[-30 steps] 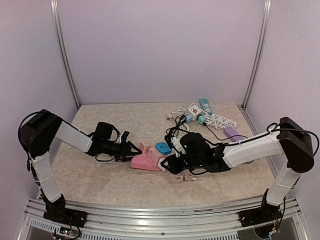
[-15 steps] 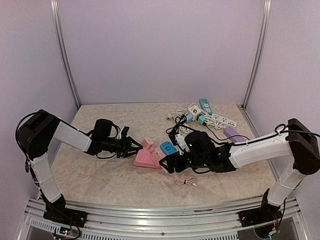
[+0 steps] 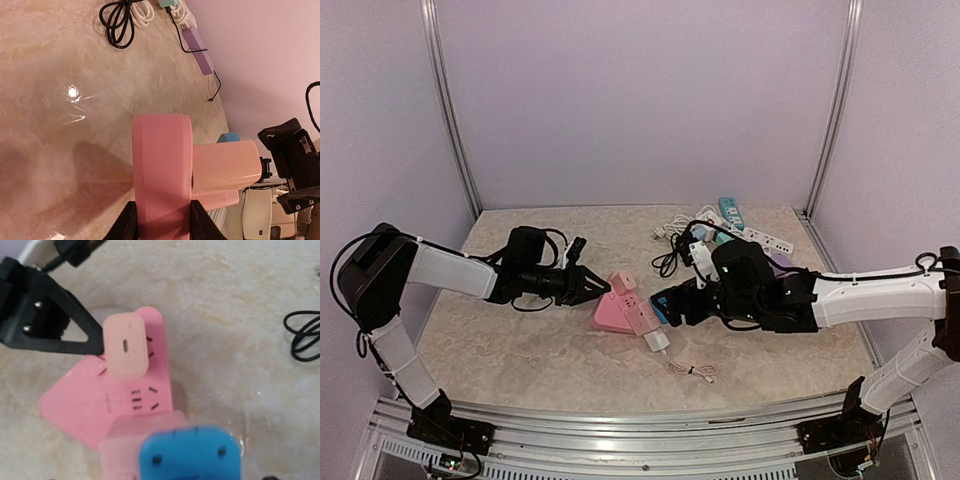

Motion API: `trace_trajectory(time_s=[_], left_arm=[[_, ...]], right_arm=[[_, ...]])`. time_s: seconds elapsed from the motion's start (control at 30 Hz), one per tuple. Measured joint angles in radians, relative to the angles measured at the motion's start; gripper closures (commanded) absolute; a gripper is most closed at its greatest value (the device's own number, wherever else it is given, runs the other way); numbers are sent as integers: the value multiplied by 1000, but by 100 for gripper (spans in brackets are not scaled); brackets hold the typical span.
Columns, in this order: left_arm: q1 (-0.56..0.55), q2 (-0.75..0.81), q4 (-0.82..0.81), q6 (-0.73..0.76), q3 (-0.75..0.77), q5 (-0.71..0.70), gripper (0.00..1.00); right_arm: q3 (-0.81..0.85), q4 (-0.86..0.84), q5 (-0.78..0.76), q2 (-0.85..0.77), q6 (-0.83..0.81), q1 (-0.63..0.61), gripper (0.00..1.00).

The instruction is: Pull the plug off the socket

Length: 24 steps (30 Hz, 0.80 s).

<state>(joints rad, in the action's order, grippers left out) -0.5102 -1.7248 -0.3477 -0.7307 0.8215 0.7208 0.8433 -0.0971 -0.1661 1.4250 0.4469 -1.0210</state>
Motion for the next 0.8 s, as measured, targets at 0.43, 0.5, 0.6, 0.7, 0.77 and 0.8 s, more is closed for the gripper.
trace_trajectory(time_s=[0.43,0.5,0.6,0.7,0.77,0.8], left_arm=[[-75,94,111,87,13,-108,87],[-87,101,122,93,16,-127,87],[-104,102,142,100,24,-150,87],[-113,106,158,107,25,-169,87],[-118,108,166,108,25,-180,88],[-120,109,169,109,25,-184,88]], right_arm=[[307,215,21,154,-47,10,19],[331,223,33,183,-47,10,20],[340,229,55,216,-42,10,22],[340,230,77,237,-33,10,24],[340,230,87,249,-25,10,25],[340,230,89,254,-21,10,26]])
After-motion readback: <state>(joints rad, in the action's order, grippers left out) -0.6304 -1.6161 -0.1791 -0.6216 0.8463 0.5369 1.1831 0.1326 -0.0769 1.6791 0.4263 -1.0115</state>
